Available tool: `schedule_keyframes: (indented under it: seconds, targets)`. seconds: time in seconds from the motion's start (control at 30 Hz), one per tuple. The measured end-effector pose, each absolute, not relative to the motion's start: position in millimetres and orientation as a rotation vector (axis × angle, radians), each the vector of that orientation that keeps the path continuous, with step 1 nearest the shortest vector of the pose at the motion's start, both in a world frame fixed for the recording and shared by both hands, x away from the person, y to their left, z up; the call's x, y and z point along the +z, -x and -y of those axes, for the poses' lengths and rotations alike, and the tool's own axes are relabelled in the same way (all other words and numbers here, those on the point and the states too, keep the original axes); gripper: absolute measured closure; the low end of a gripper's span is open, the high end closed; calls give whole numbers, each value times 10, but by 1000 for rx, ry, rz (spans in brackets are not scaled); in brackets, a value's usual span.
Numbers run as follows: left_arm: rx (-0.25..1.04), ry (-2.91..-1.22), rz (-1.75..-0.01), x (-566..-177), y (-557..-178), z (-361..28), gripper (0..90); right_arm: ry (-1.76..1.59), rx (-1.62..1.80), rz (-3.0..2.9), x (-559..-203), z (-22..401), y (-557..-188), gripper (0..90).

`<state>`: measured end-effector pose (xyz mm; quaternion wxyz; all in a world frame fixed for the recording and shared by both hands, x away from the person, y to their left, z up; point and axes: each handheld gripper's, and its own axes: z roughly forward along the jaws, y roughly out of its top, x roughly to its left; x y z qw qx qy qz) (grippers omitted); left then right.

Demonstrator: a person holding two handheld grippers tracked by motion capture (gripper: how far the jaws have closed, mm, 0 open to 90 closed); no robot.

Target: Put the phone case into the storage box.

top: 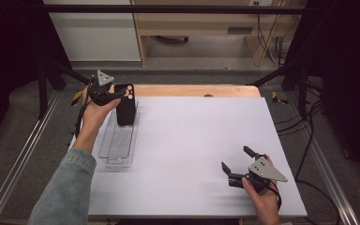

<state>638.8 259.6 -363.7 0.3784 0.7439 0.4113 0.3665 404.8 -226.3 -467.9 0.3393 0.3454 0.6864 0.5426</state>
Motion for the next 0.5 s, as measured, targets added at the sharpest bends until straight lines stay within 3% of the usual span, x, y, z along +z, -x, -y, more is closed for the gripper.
schedule_keyframes:
  seconds: [0.5]
  targets:
    - [851,-1855,-1110,-3658,-6315,-2625,133,-901,1414,-1791,-4684,2258,-4055,45]
